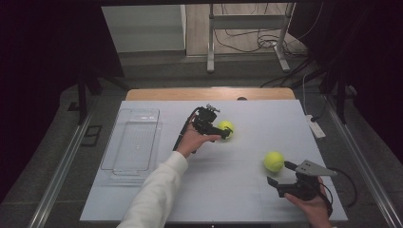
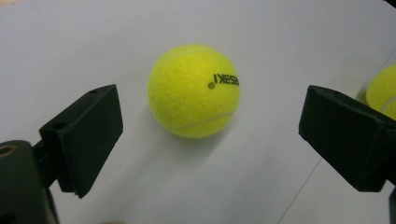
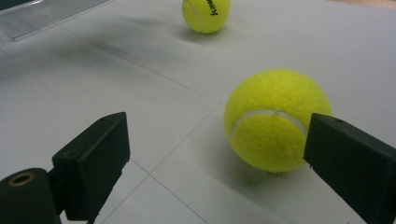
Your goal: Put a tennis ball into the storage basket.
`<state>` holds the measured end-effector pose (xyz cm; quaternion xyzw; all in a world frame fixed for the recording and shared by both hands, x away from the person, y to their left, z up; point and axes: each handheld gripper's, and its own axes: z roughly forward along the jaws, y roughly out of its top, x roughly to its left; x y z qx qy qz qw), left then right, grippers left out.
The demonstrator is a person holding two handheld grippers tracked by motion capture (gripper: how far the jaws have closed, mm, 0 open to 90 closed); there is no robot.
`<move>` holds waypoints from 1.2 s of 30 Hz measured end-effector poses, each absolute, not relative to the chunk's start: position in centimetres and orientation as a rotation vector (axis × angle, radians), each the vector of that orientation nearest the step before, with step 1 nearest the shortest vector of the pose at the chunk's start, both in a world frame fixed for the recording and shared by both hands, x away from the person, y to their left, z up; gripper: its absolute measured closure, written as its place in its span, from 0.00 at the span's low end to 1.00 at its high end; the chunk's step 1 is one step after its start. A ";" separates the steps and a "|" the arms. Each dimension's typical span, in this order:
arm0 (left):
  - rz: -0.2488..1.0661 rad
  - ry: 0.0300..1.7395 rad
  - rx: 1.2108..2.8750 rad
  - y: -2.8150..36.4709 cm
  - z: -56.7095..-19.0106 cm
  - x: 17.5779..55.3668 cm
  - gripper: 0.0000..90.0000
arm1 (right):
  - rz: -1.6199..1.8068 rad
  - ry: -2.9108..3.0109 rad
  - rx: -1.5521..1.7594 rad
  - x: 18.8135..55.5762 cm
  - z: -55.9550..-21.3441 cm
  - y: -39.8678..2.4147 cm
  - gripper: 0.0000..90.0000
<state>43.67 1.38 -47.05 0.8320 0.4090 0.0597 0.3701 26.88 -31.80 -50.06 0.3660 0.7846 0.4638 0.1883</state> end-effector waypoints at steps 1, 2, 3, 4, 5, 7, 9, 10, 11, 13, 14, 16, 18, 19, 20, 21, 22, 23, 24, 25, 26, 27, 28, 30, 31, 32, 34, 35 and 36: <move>0.148 1.051 2.137 1.4 -47.1 43.7 0.08 | 1.303 2.207 1.030 26.9 -50.1 -31.8 0.08; 0.148 1.051 2.137 1.4 -47.1 43.7 0.08 | 1.303 2.207 1.030 26.9 -50.1 -31.8 0.08; 0.146 1.050 2.143 1.3 -47.3 43.9 0.08 | 1.302 2.207 1.030 26.9 -50.1 -31.8 0.08; 0.144 1.049 2.147 1.2 -47.4 43.9 0.08 | 1.301 2.207 1.031 26.9 -50.1 -31.8 0.08; 0.140 1.054 2.145 1.2 -47.5 44.0 0.08 | 1.301 2.206 1.033 26.9 -50.1 -31.8 0.08; 0.140 1.054 2.147 1.1 -47.7 44.1 0.08 | 1.301 2.207 1.032 26.9 -50.1 -31.8 0.08; 0.139 1.053 2.149 1.0 -47.8 44.2 0.08 | 1.300 2.208 1.031 26.9 -50.1 -31.8 0.08; 0.138 1.056 2.148 0.9 -47.8 44.3 0.08 | 1.299 2.209 1.031 26.9 -50.1 -31.8 0.08; 0.139 1.056 2.151 0.7 -47.9 44.4 0.08 | 1.300 2.209 1.031 26.9 -50.1 -31.8 0.08; 0.137 1.057 2.152 0.7 -47.9 44.5 0.08 | 1.305 2.205 1.033 26.9 -50.1 -31.9 0.08; 0.138 1.061 2.152 0.5 -48.0 44.6 0.08 | 1.305 2.205 1.033 26.9 -50.1 -31.9 0.08; 0.136 1.061 2.155 0.3 -48.0 44.7 0.08 | 1.304 2.203 1.034 26.9 -50.1 -32.0 0.08; 0.135 1.057 2.157 0.1 -48.0 44.9 0.08 | 1.307 2.202 1.033 26.9 -50.1 -32.0 0.08; 0.135 1.059 2.157 -0.1 -48.1 44.9 0.08 | 1.306 2.203 1.033 26.9 -50.1 -32.0 0.08; 0.132 1.059 2.160 -0.2 -48.1 45.0 0.08 | 1.303 2.203 1.032 26.9 -50.1 -32.0 0.08; 0.130 1.060 2.160 -0.3 -48.1 45.1 0.08 | 1.303 2.203 1.034 26.9 -50.1 -32.0 0.08; 0.130 1.058 2.163 -0.5 -48.2 45.1 0.08 | 1.304 2.201 1.035 26.9 -50.1 -32.0 0.08; 0.130 1.058 2.163 -0.5 -48.2 45.1 0.08 | 1.304 2.201 1.035 26.9 -50.1 -32.0 0.08; 0.133 1.057 2.167 -0.6 -48.3 45.2 0.08 | 1.306 2.199 1.038 26.9 -50.1 -32.1 0.08; 0.132 1.059 2.164 -0.7 -48.3 45.2 0.08 | 1.307 2.199 1.040 26.9 -50.1 -32.1 0.08; 0.129 1.058 2.165 -0.8 -48.4 45.3 0.08 | 1.306 2.200 1.040 26.9 -50.1 -32.1 0.08; 0.129 1.060 2.167 -0.9 -48.5 45.3 0.08 | 1.305 2.201 1.038 26.9 -50.1 -32.1 0.08; 0.129 1.063 2.168 -1.1 -48.6 45.4 0.08 | 1.305 2.201 1.038 26.9 -50.1 -32.1 0.08; 0.131 1.068 2.178 -1.2 -48.8 45.5 0.09 | 1.306 2.201 1.037 26.9 -50.1 -32.1 0.08; 0.131 1.068 2.178 -1.2 -48.8 45.5 0.09 | 1.306 2.201 1.037 26.9 -50.1 -32.1 0.08; 0.133 1.073 2.185 -1.3 -49.0 45.6 0.09 | 1.306 2.201 1.038 26.9 -50.1 -32.1 0.08; 0.129 1.084 2.184 -1.4 -49.3 45.8 0.09 | 1.306 2.202 1.038 27.0 -50.1 -32.1 0.08; 0.130 1.088 2.188 -1.3 -49.4 45.9 0.09 | 1.305 2.203 1.038 27.0 -50.1 -32.1 0.08; 0.129 1.098 2.184 -1.3 -49.5 46.0 0.09 | 1.305 2.203 1.039 27.0 -50.2 -32.1 0.08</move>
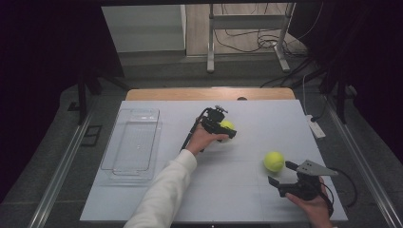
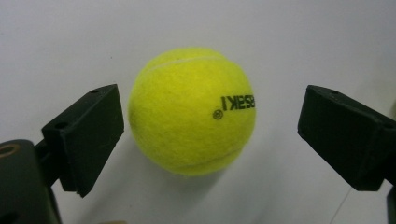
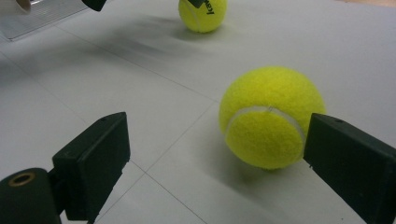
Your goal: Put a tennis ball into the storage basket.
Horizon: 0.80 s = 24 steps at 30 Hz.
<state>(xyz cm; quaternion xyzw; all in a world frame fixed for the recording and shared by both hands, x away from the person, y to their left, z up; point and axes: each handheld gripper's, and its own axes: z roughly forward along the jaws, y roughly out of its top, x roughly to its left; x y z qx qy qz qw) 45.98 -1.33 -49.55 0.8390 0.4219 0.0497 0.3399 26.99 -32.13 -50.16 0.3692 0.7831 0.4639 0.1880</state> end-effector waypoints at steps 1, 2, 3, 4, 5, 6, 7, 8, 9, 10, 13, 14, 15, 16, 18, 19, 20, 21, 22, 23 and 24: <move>0.129 1.096 2.186 -1.3 -49.6 46.1 0.10 | 1.309 2.203 1.038 27.0 -50.2 -32.1 0.08; 0.129 1.096 2.186 -1.3 -49.6 46.1 0.10 | 1.309 2.203 1.038 27.0 -50.2 -32.1 0.08; 0.127 1.105 2.178 -1.3 -49.8 46.1 0.10 | 1.305 2.204 1.039 27.0 -50.2 -32.1 0.08; 0.123 1.107 2.177 -1.3 -49.8 46.2 0.11 | 1.306 2.203 1.039 27.0 -50.2 -32.1 0.08; 0.123 1.108 2.179 -1.3 -49.9 46.2 0.12 | 1.309 2.204 1.039 27.0 -50.2 -32.2 0.08; 0.125 1.111 2.181 -1.3 -49.9 46.2 0.12 | 1.309 2.203 1.040 27.0 -50.2 -32.2 0.08; 0.128 1.113 2.182 -1.3 -49.9 46.2 0.14 | 1.309 2.203 1.041 27.0 -50.2 -32.2 0.08; 0.132 1.114 2.183 -1.4 -49.9 46.2 0.15 | 1.309 2.203 1.041 27.0 -50.2 -32.2 0.08; 0.133 1.113 2.184 -1.4 -50.0 46.2 0.15 | 1.309 2.203 1.041 27.0 -50.2 -32.2 0.08; 0.129 1.113 2.183 -1.5 -50.0 46.2 0.16 | 1.308 2.204 1.040 27.0 -50.2 -32.2 0.08; 0.136 1.112 2.188 -1.6 -50.1 46.2 0.18 | 1.308 2.204 1.041 27.0 -50.2 -32.1 0.08; 0.134 1.117 2.190 -1.6 -50.1 46.2 0.18 | 1.307 2.204 1.042 27.0 -50.2 -32.2 0.08; 0.134 1.122 2.190 -1.6 -50.2 46.2 0.20 | 1.307 2.204 1.043 27.0 -50.2 -32.2 0.08; 0.138 1.125 2.192 -1.6 -50.3 46.3 0.23 | 1.307 2.203 1.042 27.0 -50.2 -32.2 0.08; 0.152 1.133 2.196 -1.6 -50.4 46.3 0.25 | 1.307 2.202 1.042 27.0 -50.2 -32.2 0.08; 0.145 1.130 2.195 -1.6 -50.4 46.3 0.28 | 1.306 2.203 1.042 27.0 -50.2 -32.2 0.08; 0.145 1.129 2.195 -1.6 -50.4 46.3 0.28 | 1.305 2.203 1.042 27.0 -50.2 -32.2 0.08; 0.147 1.128 2.197 -1.6 -50.4 46.3 0.29 | 1.305 2.203 1.043 27.0 -50.2 -32.2 0.08; 0.152 1.125 2.201 -1.6 -50.4 46.3 0.29 | 1.305 2.202 1.042 27.0 -50.2 -32.2 0.08; 0.152 1.125 2.201 -1.6 -50.4 46.3 0.29 | 1.305 2.202 1.042 27.0 -50.2 -32.2 0.08; 0.153 1.122 2.205 -1.6 -50.4 46.3 0.29 | 1.306 2.201 1.042 27.0 -50.2 -32.2 0.08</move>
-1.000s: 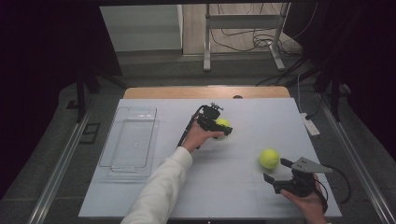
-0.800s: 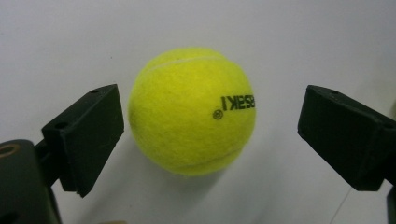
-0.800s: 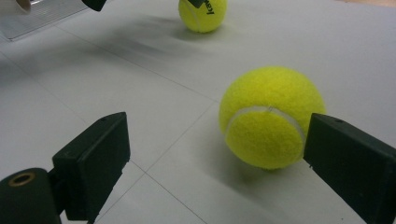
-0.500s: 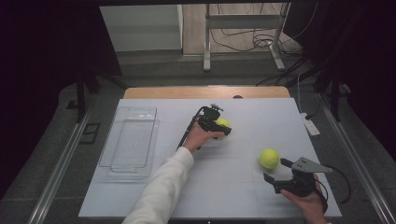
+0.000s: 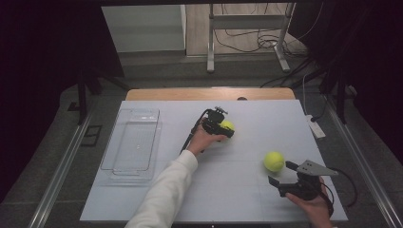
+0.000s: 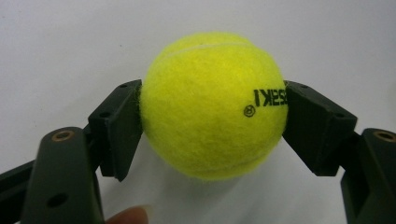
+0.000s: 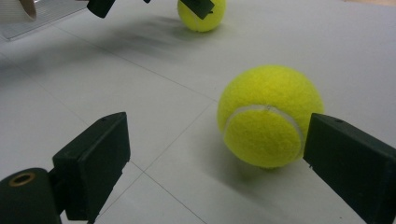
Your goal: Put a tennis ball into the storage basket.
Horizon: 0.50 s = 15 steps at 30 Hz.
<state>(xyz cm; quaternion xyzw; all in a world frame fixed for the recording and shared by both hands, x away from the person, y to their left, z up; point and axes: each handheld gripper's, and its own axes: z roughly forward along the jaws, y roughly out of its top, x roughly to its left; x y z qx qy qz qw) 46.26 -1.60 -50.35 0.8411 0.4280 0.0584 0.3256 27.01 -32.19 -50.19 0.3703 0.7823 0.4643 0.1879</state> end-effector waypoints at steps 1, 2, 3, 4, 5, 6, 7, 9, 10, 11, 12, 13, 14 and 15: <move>0.154 1.120 2.207 -1.6 -50.3 46.3 0.29 | 1.307 2.200 1.041 27.0 -50.2 -32.2 0.08; 0.155 1.115 2.210 -1.6 -50.3 46.2 0.29 | 1.307 2.200 1.041 27.0 -50.2 -32.2 0.08; 0.155 1.115 2.210 -1.6 -50.3 46.2 0.30 | 1.307 2.200 1.041 27.0 -50.2 -32.2 0.08; 0.155 1.111 2.211 -1.6 -50.3 46.2 0.30 | 1.307 2.200 1.041 27.0 -50.2 -32.2 0.08; 0.154 1.108 2.213 -1.5 -50.3 46.2 0.30 | 1.305 2.202 1.041 27.0 -50.2 -32.2 0.08; 0.152 1.109 2.212 -1.5 -50.3 46.2 0.30 | 1.305 2.201 1.041 27.0 -50.2 -32.2 0.08; 0.152 1.107 2.213 -1.5 -50.3 46.2 0.30 | 1.305 2.200 1.041 27.0 -50.2 -32.2 0.08; 0.155 1.101 2.215 -1.5 -50.3 46.2 0.30 | 1.306 2.199 1.042 27.0 -50.2 -32.2 0.08; 0.159 1.093 2.219 -1.5 -50.3 46.2 0.30 | 1.306 2.199 1.041 27.0 -50.2 -32.2 0.08; 0.161 1.085 2.222 -1.5 -50.3 46.2 0.30 | 1.305 2.198 1.042 27.0 -50.2 -32.2 0.08; 0.165 1.080 2.225 -1.5 -50.3 46.2 0.30 | 1.305 2.198 1.042 27.0 -50.2 -32.2 0.08; 0.165 1.075 2.230 -1.4 -50.3 46.2 0.30 | 1.303 2.199 1.042 27.0 -50.2 -32.2 0.08; 0.161 1.075 2.229 -1.4 -50.3 46.2 0.30 | 1.303 2.199 1.041 27.0 -50.2 -32.2 0.08; 0.155 1.076 2.229 -1.4 -50.3 46.2 0.30 | 1.303 2.199 1.041 27.0 -50.2 -32.2 0.08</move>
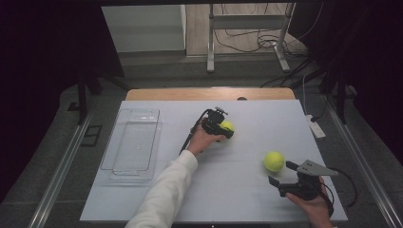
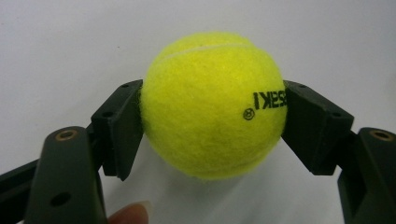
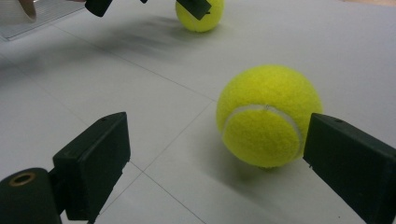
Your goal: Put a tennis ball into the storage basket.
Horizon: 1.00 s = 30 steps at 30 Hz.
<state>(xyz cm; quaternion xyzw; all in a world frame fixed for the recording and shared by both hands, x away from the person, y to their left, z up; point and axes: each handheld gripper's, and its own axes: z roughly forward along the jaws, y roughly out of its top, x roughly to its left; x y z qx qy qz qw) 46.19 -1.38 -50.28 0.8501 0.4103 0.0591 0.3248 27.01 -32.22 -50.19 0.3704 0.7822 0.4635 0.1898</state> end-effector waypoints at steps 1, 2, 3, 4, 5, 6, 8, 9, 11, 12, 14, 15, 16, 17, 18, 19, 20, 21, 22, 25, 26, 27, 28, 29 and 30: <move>0.152 1.076 2.228 -1.3 -50.3 46.2 0.30 | 1.303 2.198 1.042 27.0 -50.2 -32.2 0.08; 0.149 1.075 2.229 -1.3 -50.2 46.2 0.30 | 1.304 2.198 1.042 27.0 -50.2 -32.2 0.08; 0.148 1.072 2.230 -1.3 -50.2 46.1 0.30 | 1.304 2.197 1.043 27.0 -50.2 -32.2 0.08; 0.148 1.069 2.228 -1.2 -50.1 46.1 0.30 | 1.303 2.197 1.042 27.0 -50.2 -32.3 0.08; 0.150 1.068 2.226 -1.2 -50.1 46.1 0.30 | 1.303 2.197 1.043 27.0 -50.2 -32.3 0.08; 0.150 1.068 2.226 -1.2 -50.1 46.1 0.30 | 1.303 2.196 1.043 27.0 -50.2 -32.3 0.08; 0.148 1.064 2.220 -1.2 -49.8 45.9 0.30 | 1.304 2.196 1.043 27.0 -50.2 -32.3 0.08; 0.148 1.058 2.216 -1.1 -49.6 45.8 0.30 | 1.303 2.196 1.043 27.0 -50.2 -32.3 0.08; 0.150 1.049 2.212 -1.1 -49.4 45.6 0.30 | 1.302 2.196 1.042 27.0 -50.2 -32.3 0.08; 0.150 1.044 2.212 -1.0 -49.3 45.5 0.30 | 1.301 2.196 1.042 27.0 -50.2 -32.3 0.08; 0.147 1.039 2.210 -0.9 -49.0 45.3 0.30 | 1.301 2.195 1.043 27.0 -50.2 -32.3 0.08; 0.149 1.037 2.207 -0.9 -48.9 45.2 0.30 | 1.301 2.195 1.042 27.0 -50.2 -32.3 0.08; 0.149 1.034 2.200 -0.7 -48.7 45.1 0.30 | 1.301 2.196 1.042 27.0 -50.2 -32.3 0.08; 0.149 1.030 2.194 -0.6 -48.6 44.9 0.30 | 1.300 2.196 1.043 27.0 -50.2 -32.3 0.08; 0.150 1.027 2.191 -0.5 -48.5 44.8 0.30 | 1.300 2.196 1.043 27.0 -50.2 -32.3 0.08; 0.151 1.024 2.187 -0.4 -48.4 44.6 0.30 | 1.300 2.196 1.043 27.0 -50.2 -32.3 0.08; 0.151 1.021 2.181 -0.3 -48.3 44.4 0.30 | 1.300 2.195 1.043 27.0 -50.2 -32.3 0.08; 0.155 1.014 2.178 0.0 -48.2 44.2 0.30 | 1.300 2.195 1.043 27.0 -50.2 -32.3 0.08; 0.155 1.014 2.178 0.0 -48.2 44.2 0.30 | 1.300 2.195 1.043 27.0 -50.2 -32.3 0.08; 0.165 0.999 2.168 0.6 -47.7 43.5 0.30 | 1.298 2.196 1.043 27.0 -50.2 -32.3 0.08; 0.167 0.998 2.166 0.7 -47.6 43.4 0.30 | 1.297 2.197 1.043 27.0 -50.2 -32.2 0.08; 0.169 0.996 2.161 0.8 -47.5 43.3 0.30 | 1.295 2.197 1.042 27.0 -50.2 -32.2 0.08; 0.169 0.995 2.155 1.0 -47.4 43.2 0.30 | 1.291 2.199 1.043 27.0 -50.2 -32.2 0.08; 0.171 0.989 2.156 1.0 -47.3 43.1 0.30 | 1.292 2.199 1.043 27.0 -50.2 -32.2 0.08; 0.174 0.986 2.155 1.1 -47.2 42.9 0.30 | 1.291 2.199 1.044 27.0 -50.2 -32.1 0.08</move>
